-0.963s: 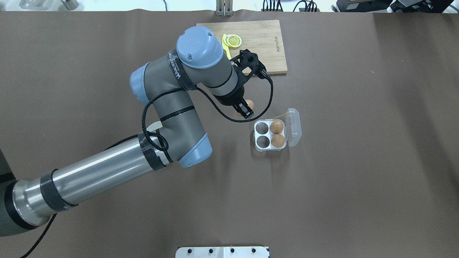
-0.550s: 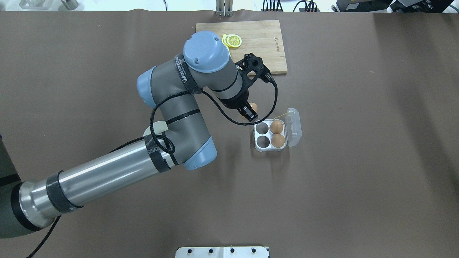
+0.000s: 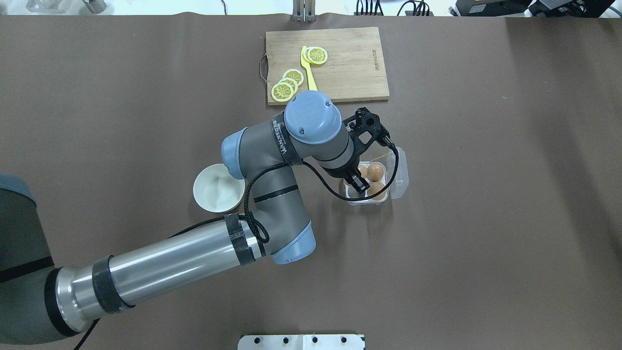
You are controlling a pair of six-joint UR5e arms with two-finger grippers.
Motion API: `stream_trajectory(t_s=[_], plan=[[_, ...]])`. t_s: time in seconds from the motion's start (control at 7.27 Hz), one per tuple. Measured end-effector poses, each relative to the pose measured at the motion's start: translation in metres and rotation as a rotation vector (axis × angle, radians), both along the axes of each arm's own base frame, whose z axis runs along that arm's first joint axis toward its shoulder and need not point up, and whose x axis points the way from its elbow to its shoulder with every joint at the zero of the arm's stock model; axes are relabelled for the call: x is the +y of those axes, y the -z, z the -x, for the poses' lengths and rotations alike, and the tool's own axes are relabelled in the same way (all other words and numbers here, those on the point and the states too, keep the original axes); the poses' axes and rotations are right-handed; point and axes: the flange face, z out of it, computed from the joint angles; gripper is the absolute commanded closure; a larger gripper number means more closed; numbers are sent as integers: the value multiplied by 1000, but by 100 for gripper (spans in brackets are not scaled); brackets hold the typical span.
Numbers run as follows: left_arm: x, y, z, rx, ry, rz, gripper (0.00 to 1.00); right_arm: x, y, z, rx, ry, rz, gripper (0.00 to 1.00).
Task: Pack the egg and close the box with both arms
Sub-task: 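Lower the egg into the empty box cup and open the left gripper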
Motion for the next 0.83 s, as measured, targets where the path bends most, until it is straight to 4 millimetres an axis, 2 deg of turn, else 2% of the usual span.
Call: stream_trajectory(t_s=[0.28,0.41,0.55,0.69,0.83], plan=[[11,1,-9,-3,7,-3,68,0,0,0,1,0,0,0],[14,3,-11,-1,10,-1,62,0,0,0,1,0,0,0],[16,4,-12,-1,13,6,27,0,0,0,0,0,0,0],[16,4,-13,0,15,12,22,0,0,0,0,0,-1,0],[16,5,-13,2,17,13,7,0,0,1,0,0,-1,0]])
